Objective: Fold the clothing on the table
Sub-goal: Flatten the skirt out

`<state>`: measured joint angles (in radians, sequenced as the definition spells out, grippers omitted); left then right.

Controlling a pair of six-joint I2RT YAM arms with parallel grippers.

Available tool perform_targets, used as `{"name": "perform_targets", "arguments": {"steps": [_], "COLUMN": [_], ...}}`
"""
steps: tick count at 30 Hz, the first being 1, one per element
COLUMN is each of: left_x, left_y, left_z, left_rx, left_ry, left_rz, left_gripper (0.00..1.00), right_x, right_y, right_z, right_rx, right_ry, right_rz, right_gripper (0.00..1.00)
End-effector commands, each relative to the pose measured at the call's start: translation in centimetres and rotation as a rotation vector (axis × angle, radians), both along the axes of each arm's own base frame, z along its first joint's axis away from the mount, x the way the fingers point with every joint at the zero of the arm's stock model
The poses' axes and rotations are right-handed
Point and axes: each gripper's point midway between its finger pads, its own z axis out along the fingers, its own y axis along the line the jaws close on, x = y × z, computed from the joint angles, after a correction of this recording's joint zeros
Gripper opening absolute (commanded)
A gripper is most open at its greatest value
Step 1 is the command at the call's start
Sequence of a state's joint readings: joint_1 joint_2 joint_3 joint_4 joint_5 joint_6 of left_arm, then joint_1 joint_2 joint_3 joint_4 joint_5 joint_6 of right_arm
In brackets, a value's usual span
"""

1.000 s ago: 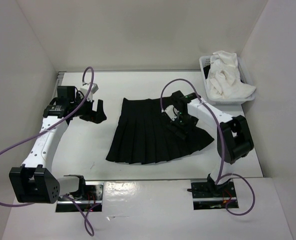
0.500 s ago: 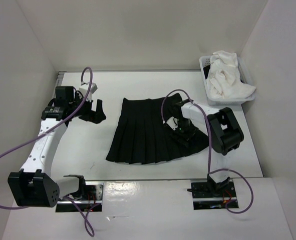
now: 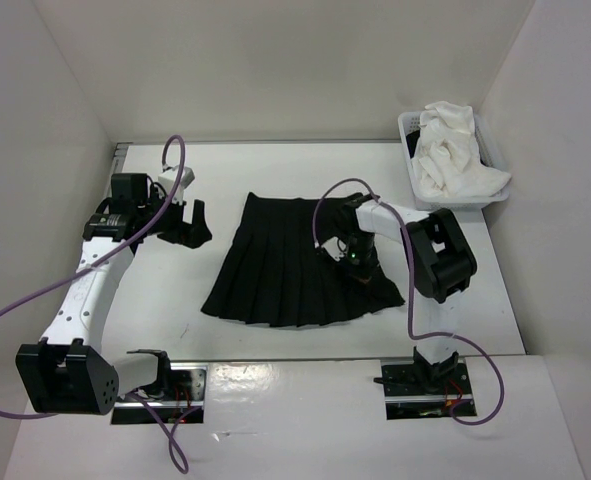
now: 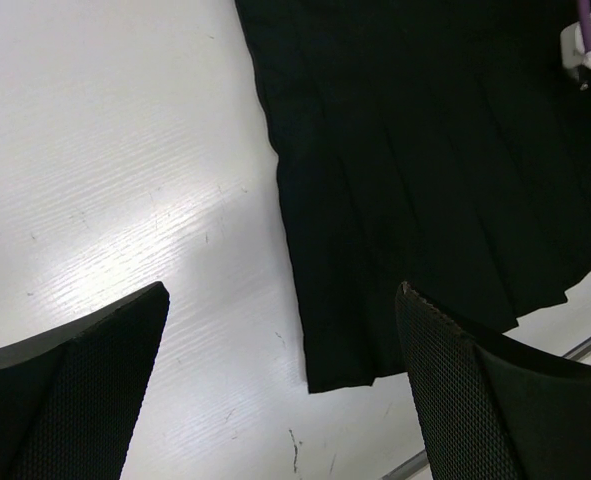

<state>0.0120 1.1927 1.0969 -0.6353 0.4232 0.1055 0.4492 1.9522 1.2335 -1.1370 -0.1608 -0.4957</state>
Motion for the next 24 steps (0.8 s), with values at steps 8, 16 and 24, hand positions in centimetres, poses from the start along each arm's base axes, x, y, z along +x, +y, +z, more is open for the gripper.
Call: {"name": "perform_targets", "arguments": {"steps": [8, 16, 24], "left_x": [0.0, 0.1, 2.5], "left_y": [0.1, 0.1, -0.4], "left_z": [0.4, -0.1, 0.8], "left_rx": [-0.001, -0.002, -0.001], "left_ry": [-0.028, -0.01, -0.075], "left_rz": [-0.007, -0.007, -0.03], "left_gripper": [1.0, 1.0, 1.0], "right_x": [0.0, 0.8, 11.4], "right_y": [5.1, 4.8, 6.7], "right_z": [6.1, 8.7, 14.4], "right_rx": [0.252, 0.257, 0.346], "right_ry": [-0.038, -0.12, -0.555], "right_rz": [0.106, 0.129, -0.092], "right_gripper": [0.7, 0.73, 0.73]}}
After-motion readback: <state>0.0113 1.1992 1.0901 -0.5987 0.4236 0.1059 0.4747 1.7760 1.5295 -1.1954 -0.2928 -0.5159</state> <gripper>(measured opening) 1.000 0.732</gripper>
